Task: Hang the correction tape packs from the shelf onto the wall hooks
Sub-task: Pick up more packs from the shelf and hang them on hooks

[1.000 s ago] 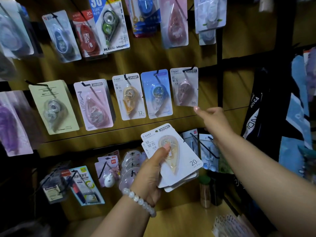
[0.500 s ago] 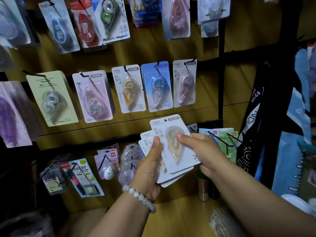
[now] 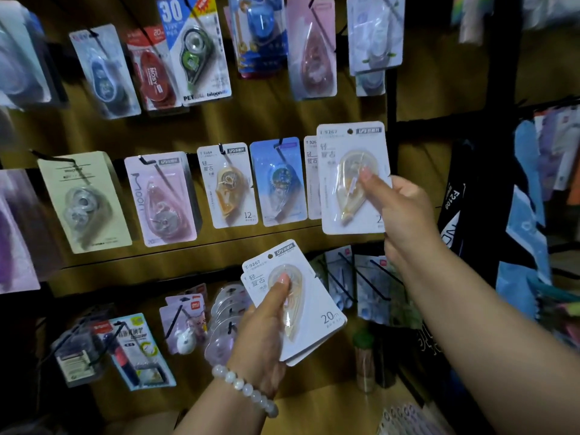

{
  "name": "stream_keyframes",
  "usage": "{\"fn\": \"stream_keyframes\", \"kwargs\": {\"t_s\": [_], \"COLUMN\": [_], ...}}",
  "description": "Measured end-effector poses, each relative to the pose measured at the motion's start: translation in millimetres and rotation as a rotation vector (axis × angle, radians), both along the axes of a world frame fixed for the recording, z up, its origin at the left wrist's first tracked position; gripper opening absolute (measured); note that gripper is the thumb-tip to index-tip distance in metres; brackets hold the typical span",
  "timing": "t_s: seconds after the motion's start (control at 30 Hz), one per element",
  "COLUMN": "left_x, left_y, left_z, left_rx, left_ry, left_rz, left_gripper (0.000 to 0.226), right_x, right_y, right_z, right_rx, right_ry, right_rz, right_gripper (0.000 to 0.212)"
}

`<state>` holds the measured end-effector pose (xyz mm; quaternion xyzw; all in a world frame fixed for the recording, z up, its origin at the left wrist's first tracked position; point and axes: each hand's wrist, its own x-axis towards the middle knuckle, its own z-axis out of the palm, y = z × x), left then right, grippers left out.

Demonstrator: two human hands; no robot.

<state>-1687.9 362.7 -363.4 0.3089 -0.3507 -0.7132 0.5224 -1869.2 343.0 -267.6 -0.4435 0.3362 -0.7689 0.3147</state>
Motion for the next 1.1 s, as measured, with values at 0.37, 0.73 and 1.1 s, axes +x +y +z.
{"fn": "stream_keyframes", "kwargs": {"t_s": [0.37,0.73,1.1], "left_x": [0.1,0.3,-3.7], "left_y": [5.1,2.0,-4.5], "left_z": [1.7,-5.3,-14.1], "left_rx": [0.0,0.015,-0.063], "left_ry": [0.003,0.02,-0.034], "left_rz": [-0.007,-0.014,0.122], "left_gripper": [0.037,0.037,0.062], "right_x": [-1.3,-1.8,52.4], "right_y": [-22.8,-98.3,18.9], "right_z": [10.3,8.5,-74.7], "right_rx": [0.061,0.367,0.486], "right_ry": [-0.02,0.11,0.398], "right_rz": [-0.038,-0.19,0.089], "right_gripper": [0.013,0.059,0.052]}}
